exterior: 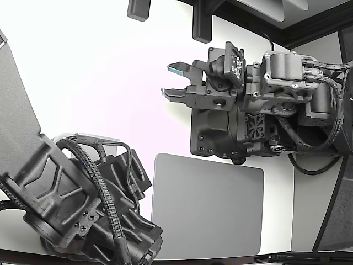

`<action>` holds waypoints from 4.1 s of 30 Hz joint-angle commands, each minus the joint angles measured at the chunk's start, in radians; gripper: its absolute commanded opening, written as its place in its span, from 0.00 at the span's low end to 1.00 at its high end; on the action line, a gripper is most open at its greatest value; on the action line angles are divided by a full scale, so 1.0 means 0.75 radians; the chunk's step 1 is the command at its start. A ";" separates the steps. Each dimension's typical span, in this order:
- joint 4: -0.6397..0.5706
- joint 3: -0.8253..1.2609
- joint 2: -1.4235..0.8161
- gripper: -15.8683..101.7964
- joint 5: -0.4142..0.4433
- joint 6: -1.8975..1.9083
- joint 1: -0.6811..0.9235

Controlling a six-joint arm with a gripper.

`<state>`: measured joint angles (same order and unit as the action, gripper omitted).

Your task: Peel off protective film from adhesive tape.

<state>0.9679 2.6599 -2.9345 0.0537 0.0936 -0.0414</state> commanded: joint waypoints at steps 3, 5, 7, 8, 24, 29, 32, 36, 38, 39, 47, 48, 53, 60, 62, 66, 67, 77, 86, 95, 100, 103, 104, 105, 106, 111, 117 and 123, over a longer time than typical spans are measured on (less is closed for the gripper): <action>0.020 0.018 -0.029 0.04 -0.072 -2.015 -0.014; 0.020 0.018 -0.029 0.04 -0.074 -2.015 -0.014; 0.018 0.018 -0.029 0.04 -0.076 -2.015 -0.014; 0.018 0.018 -0.029 0.04 -0.076 -2.017 -0.014; -0.057 0.016 -0.029 0.04 -0.074 -2.121 -0.014; -0.096 0.016 -0.012 0.04 -0.084 -2.184 -0.006; -0.123 0.016 0.027 0.04 -0.039 -2.219 0.053; -0.176 0.016 0.096 0.04 0.002 -2.266 0.104; -0.202 0.016 0.135 0.04 0.043 -2.291 0.143; -0.209 0.016 0.151 0.04 0.067 -2.295 0.168; -0.213 0.016 0.262 0.04 0.225 -2.156 0.380; -0.229 0.016 0.292 0.04 0.245 -2.141 0.407; -0.295 0.016 0.409 0.04 0.344 -2.041 0.517; -0.331 -0.010 0.534 0.04 0.417 -1.912 0.601; -0.356 -0.016 0.565 0.04 0.434 -1.886 0.607; -0.417 0.016 0.575 0.04 0.466 -1.892 0.607; -0.423 0.018 0.579 0.04 0.468 -1.886 0.607; -0.554 0.018 0.708 0.04 0.618 -1.804 0.704; -0.558 0.018 0.726 0.04 0.620 -1.739 0.730; -0.585 0.016 0.767 0.04 0.652 -1.677 0.773; -0.591 -0.002 0.800 0.04 0.671 -1.677 0.777; -0.603 -0.006 0.820 0.04 0.675 -1.669 0.777; -0.607 -0.008 0.828 0.04 0.677 -1.663 0.777; -0.607 -0.014 0.837 0.04 0.677 -1.659 0.777; -0.607 -0.016 0.839 0.04 0.675 -1.657 0.777; -0.601 -0.031 0.853 0.04 0.677 -1.636 0.787; -0.585 -0.047 0.875 0.04 0.687 -1.614 0.804; -0.581 -0.051 0.892 0.04 0.693 -1.601 0.808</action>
<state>0.5354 2.6569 -2.2534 0.5676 -1.1091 0.5706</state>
